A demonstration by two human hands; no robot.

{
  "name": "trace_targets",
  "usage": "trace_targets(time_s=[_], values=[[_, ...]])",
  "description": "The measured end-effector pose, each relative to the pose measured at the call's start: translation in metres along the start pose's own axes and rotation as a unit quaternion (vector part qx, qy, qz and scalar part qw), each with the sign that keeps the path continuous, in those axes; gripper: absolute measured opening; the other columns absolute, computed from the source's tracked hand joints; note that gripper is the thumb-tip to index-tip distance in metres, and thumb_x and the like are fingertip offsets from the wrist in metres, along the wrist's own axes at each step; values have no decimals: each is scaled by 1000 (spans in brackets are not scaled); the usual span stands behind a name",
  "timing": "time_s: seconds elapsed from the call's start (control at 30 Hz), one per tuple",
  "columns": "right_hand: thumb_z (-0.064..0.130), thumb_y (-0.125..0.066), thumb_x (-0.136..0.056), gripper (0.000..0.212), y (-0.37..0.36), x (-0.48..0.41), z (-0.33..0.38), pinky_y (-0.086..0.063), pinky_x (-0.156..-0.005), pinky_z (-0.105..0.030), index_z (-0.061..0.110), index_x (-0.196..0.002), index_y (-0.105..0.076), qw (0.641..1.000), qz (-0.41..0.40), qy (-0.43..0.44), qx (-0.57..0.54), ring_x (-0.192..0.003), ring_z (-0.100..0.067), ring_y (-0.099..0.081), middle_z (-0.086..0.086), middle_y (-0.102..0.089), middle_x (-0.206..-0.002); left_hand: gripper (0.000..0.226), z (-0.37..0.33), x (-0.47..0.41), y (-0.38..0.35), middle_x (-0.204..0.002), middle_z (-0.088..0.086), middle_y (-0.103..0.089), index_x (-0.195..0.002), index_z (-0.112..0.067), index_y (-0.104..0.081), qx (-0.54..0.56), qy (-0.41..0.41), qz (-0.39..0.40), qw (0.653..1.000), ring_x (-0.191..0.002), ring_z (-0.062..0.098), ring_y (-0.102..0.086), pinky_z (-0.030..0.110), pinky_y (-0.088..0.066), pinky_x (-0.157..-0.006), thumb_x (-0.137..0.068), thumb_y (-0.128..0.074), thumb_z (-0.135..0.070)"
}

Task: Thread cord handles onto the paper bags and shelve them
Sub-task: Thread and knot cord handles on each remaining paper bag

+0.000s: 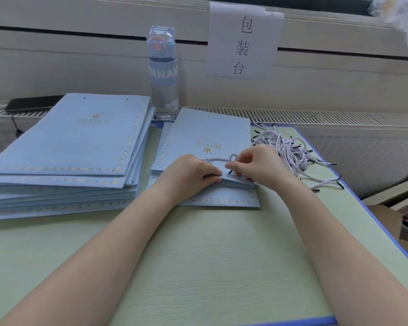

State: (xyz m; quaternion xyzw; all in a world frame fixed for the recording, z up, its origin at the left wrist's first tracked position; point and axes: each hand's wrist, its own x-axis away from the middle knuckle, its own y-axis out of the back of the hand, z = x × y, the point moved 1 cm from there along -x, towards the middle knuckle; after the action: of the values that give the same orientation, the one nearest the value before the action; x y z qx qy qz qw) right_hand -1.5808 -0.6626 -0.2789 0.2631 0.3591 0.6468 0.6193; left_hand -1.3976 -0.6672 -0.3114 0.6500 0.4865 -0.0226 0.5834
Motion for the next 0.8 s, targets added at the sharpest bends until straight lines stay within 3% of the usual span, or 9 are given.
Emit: trace_targets(time_s=[0.07, 0.17, 0.3, 0.37, 0.43, 0.6, 0.7, 0.77, 0.8], values=[[35, -71, -82, 30, 0, 0, 1, -46, -56, -23, 12, -64, -68, 1000, 7, 22, 21, -45, 0, -52, 0, -67, -60, 24, 0, 0, 0, -78, 4, -75, -86, -9, -78, 2, -3, -1, 1000, -66, 21, -71, 36, -58, -64, -78, -64, -27], [35, -71, -82, 29, -4, 0, 2, -51, -65, -34, 10, -68, -70, 998, 9, 48, 49, -60, -17, -60, -5, -67, -64, 28, 1, 0, -1, -73, 3, -74, -85, -10, -77, 3, -9, -4, 1000, -60, 21, -69, 35, -56, -58, -82, -61, -34], [41, -62, -87, 31, -5, -1, 6, -51, -72, -39, 15, -75, -72, 994, 6, 66, 84, -74, -26, -61, -8, -68, -72, 41, 2, 1, -3, -62, 4, -70, -81, -10, -76, -8, -6, -30, 999, -50, 22, -62, 34, -52, -49, -87, -49, -41], [41, -51, -94, 32, 2, 2, 8, -48, -69, -27, 25, -72, -69, 997, 22, 56, 53, -70, -15, -60, 5, -66, -67, 41, 1, 0, -3, -61, 4, -69, -80, -10, -76, -3, 11, -61, 998, -50, 22, -62, 33, -50, -50, -87, -51, -41], [38, -42, -99, 35, 10, 6, 11, -34, -52, -9, 28, -71, -62, 998, 40, 40, -1, -53, 6, -51, 19, -55, -48, 37, -3, -1, -1, -63, 1, -70, -80, -11, -76, 5, 26, -93, 995, -52, 19, -62, 32, -49, -52, -87, -53, -40], [45, -38, -98, 47, 15, 6, 5, -29, -57, -21, 16, -89, -74, 992, 39, 6, -116, -43, 4, -41, 11, -44, -46, 34, -6, -4, 7, -68, -2, -72, -82, -11, -76, 20, 40, -134, 990, -54, 13, -63, 28, -48, -55, -85, -57, -39], [46, -40, -97, 44, 16, 9, 5, -31, -56, -16, 19, -92, -74, 992, 57, 4, -109, -46, 10, -45, 19, -49, -44, 34, -7, -3, 6, -64, -2, -70, -81, -10, -75, 14, 44, -137, 990, -51, 10, -58, 25, -46, -53, -84, -58, -39], [47, -42, -95, 36, 16, 10, 6, -36, -61, -14, 27, -93, -72, 993, 63, 25, -96, -58, 11, -53, 18, -63, -65, 33, -7, -2, 5, -62, -2, -69, -80, -9, -75, 7, 40, -143, 989, -49, 7, -54, 21, -44, -53, -84, -59, -37], [49, -44, -94, 32, 15, 10, 5, -42, -67, -18, 31, -93, -71, 994, 61, 35, -82, -69, 7, -57, 12, -68, -78, 32, -7, -3, 5, -62, -1, -69, -80, -9, -75, 7, 40, -146, 988, -49, 7, -55, 20, -43, -53, -83, -60, -37]])
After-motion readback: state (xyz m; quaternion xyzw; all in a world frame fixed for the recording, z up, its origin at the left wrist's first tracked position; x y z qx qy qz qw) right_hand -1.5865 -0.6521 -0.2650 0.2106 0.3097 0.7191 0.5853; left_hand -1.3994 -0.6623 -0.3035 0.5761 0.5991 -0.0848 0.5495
